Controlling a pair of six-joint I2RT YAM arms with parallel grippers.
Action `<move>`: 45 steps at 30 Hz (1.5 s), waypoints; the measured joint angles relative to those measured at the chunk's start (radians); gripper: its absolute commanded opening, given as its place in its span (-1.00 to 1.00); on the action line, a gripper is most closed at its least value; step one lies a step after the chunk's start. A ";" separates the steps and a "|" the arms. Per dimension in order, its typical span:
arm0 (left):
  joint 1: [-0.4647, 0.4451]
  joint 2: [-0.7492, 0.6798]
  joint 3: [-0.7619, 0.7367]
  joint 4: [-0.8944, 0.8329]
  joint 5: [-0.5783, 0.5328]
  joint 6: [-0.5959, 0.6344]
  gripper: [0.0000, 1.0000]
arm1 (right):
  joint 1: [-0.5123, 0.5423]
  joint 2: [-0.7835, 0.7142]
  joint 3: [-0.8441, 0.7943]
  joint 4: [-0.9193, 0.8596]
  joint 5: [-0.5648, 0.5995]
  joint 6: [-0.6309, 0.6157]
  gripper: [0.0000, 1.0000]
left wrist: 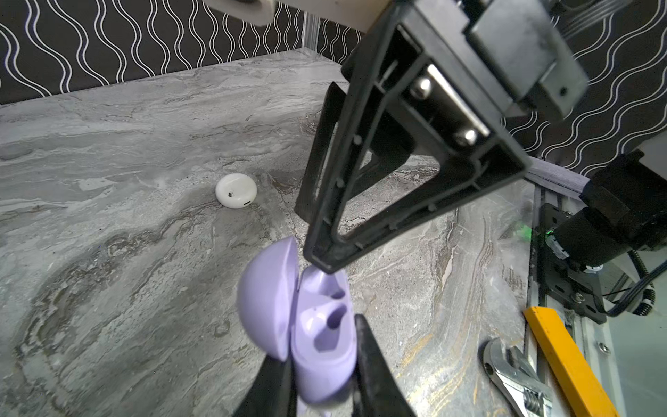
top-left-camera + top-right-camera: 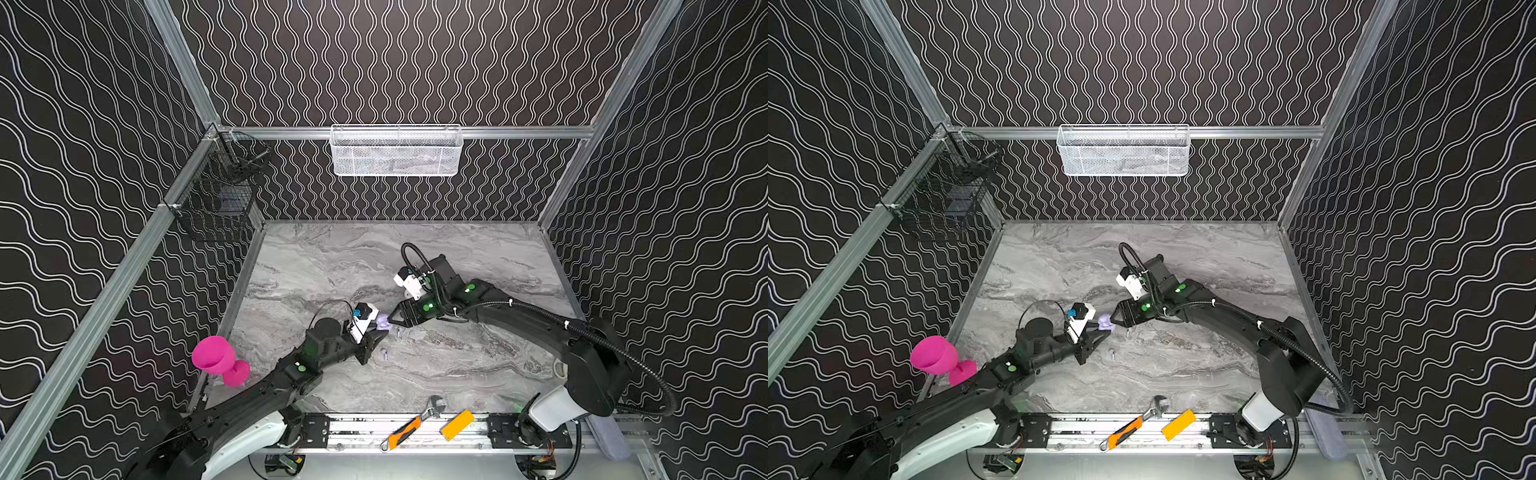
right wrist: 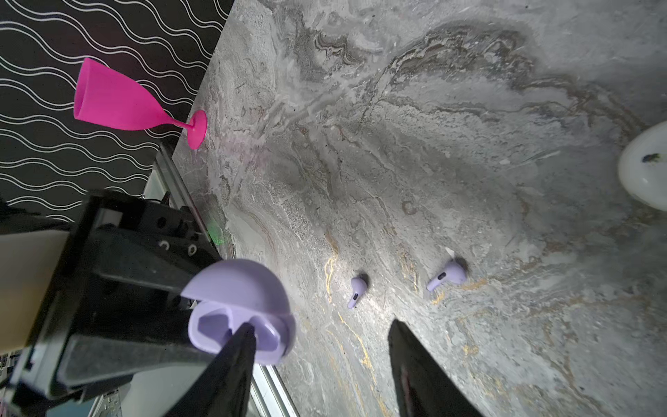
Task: Insert the wireless bluetooth earbuds into the charging case
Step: 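Move the right gripper down over a lavender earbud on the table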
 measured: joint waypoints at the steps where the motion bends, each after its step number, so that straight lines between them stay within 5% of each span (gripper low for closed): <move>1: 0.000 0.000 0.000 0.000 0.000 0.000 -0.86 | 0.000 -0.003 0.000 0.000 0.003 0.000 0.21; 15: -0.001 -0.028 -0.001 -0.005 -0.052 0.000 -0.90 | 0.003 -0.020 -0.001 -0.087 0.224 0.034 0.08; 28: -0.001 -0.158 -0.040 -0.027 -0.125 -0.001 -0.89 | 0.065 0.180 0.056 -0.155 0.409 0.090 -0.17; 45: -0.001 -0.230 -0.055 -0.048 -0.150 -0.005 -0.88 | 0.140 0.389 0.201 -0.245 0.535 0.105 0.02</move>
